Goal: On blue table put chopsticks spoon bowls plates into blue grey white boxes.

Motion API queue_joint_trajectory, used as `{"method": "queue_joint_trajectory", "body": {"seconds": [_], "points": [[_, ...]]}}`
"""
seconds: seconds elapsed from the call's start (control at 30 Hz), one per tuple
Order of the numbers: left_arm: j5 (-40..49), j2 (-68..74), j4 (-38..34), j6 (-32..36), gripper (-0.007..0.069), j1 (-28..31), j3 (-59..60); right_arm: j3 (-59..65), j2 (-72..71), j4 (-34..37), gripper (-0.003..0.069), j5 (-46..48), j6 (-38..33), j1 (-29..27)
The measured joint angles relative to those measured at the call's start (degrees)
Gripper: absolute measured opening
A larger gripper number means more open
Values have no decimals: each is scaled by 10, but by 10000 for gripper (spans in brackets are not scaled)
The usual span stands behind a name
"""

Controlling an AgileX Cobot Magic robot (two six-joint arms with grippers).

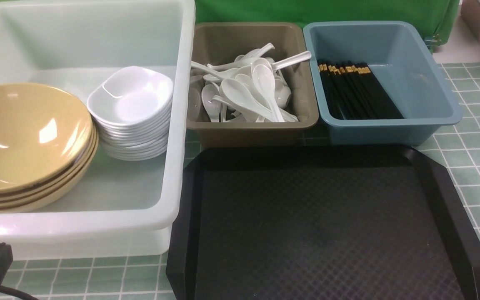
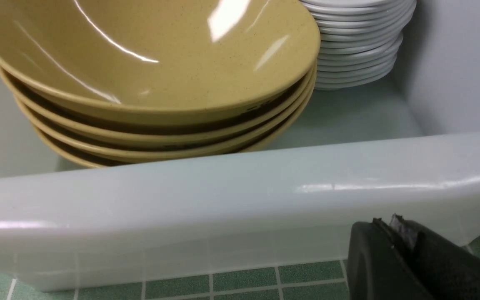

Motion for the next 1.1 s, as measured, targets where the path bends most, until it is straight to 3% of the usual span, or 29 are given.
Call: {"method": "queue_joint_trajectory", "body": {"seconds": [0.37,1.1], "points": [[0,0,0,0,1,0,0,0,0,0,35,0,0,-37],[0,0,0,0,1,0,0,0,0,0,36,0,0,-18]]}}
